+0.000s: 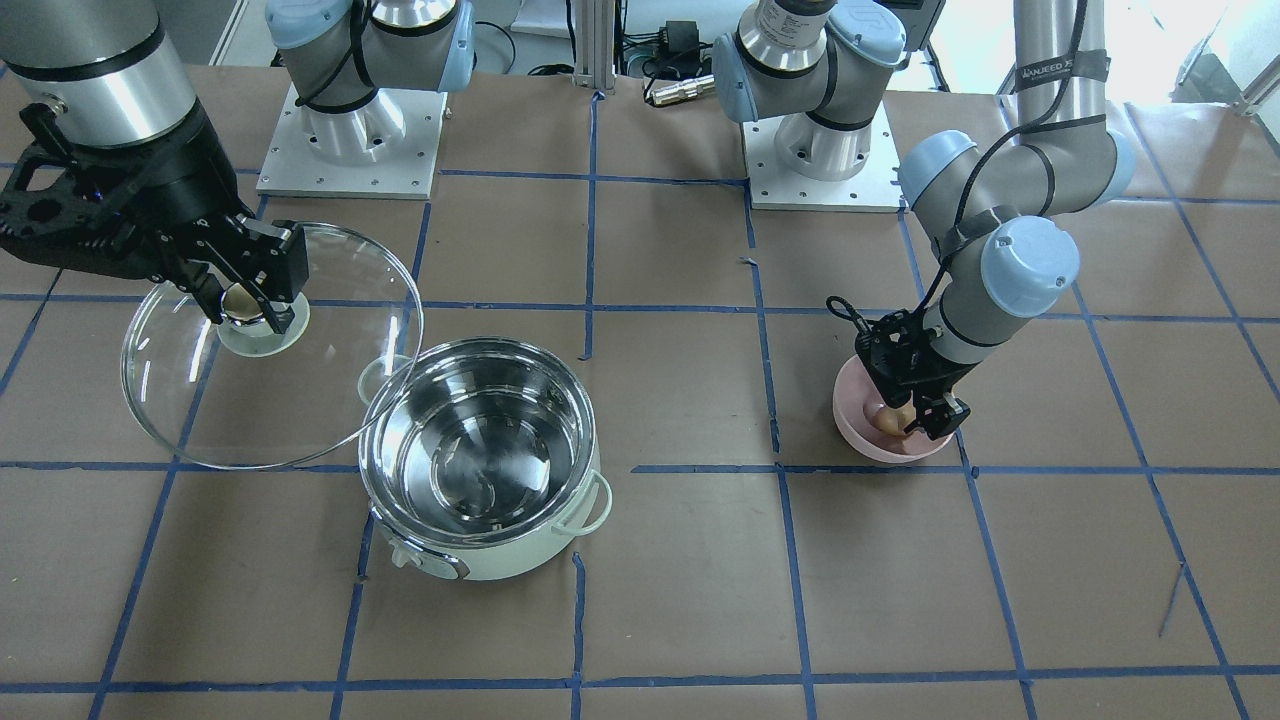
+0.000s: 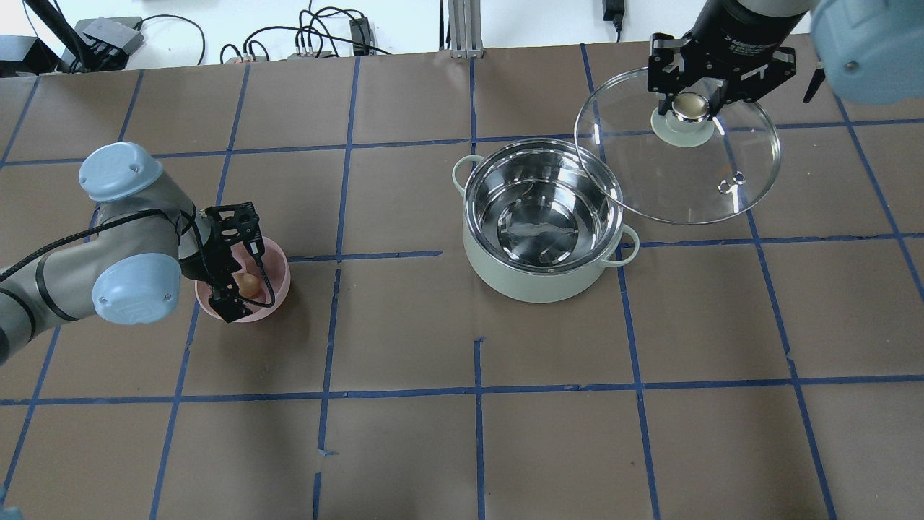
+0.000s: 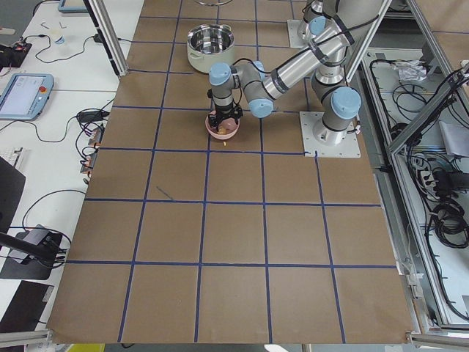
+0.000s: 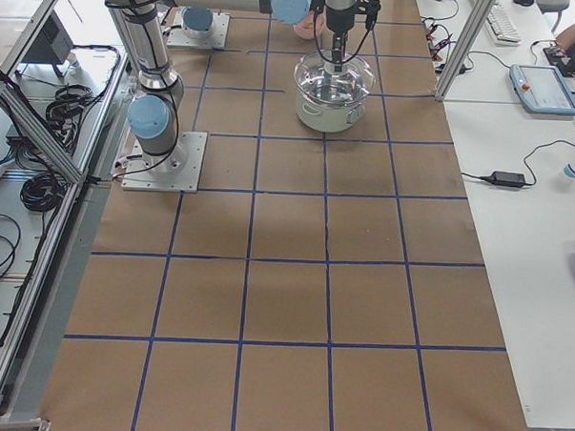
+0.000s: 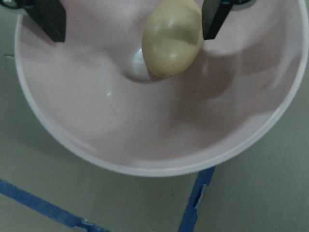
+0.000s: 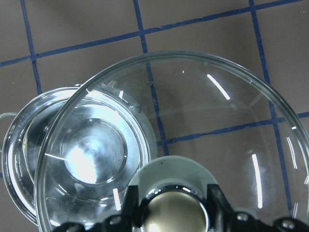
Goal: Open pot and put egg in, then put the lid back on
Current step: 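Lift the glass lid off the pot with the right gripper, moving it away, then close the left gripper around the egg inside the pink bowl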
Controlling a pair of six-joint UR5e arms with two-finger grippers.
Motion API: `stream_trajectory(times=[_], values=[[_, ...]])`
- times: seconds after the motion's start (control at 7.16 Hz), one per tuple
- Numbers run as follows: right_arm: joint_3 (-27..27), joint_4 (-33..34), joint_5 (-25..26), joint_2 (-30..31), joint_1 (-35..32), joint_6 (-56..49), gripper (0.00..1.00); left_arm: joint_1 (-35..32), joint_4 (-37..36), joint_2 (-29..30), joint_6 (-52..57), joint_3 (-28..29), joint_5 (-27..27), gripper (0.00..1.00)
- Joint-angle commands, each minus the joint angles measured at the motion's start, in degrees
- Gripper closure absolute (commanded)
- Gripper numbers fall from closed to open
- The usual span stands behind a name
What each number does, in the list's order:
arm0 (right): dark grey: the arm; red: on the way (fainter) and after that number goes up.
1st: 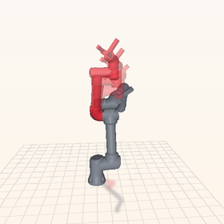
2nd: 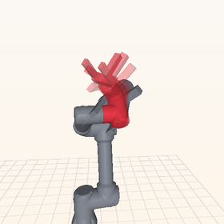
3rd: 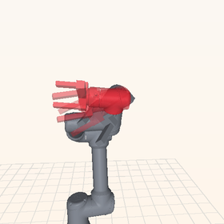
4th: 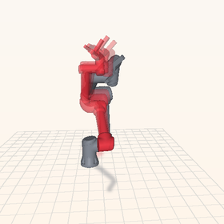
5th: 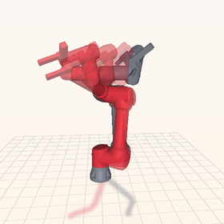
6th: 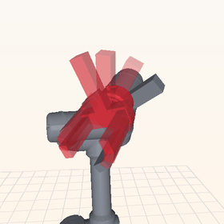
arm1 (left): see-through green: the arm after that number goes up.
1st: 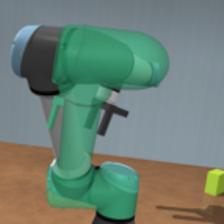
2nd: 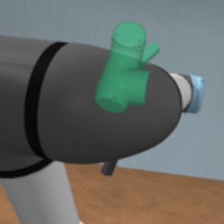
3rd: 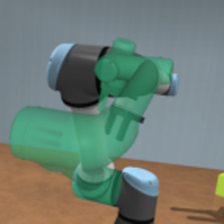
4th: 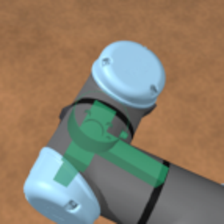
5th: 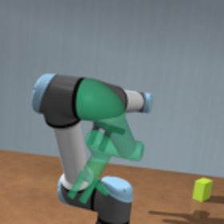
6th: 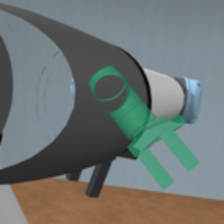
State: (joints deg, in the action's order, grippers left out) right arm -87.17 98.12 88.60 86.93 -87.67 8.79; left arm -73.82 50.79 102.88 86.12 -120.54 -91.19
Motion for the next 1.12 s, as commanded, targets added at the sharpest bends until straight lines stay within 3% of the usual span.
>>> stream_trajectory(times=[0.0, 0.7, 0.98], values=[[-1.4, 0.3, -0.2, -0.1, 0.1, 0.0, 0.66, 0.0, -1.9, 0.9, 1.9, 0.1, 0.7, 0.00], [-2.1, 0.4, 0.3, 0.3, 0.1, 0.1, 0.66, -0.2, -2.1, 1.6, 2.4, 0.2, 3.0, 0.01], [-2.1, 0.3, 0.3, 0.3, 0.1, 0.2, 0.66, -0.2, -3.4, 1.6, 8.9, 0.3, 2.4, 0.01]])
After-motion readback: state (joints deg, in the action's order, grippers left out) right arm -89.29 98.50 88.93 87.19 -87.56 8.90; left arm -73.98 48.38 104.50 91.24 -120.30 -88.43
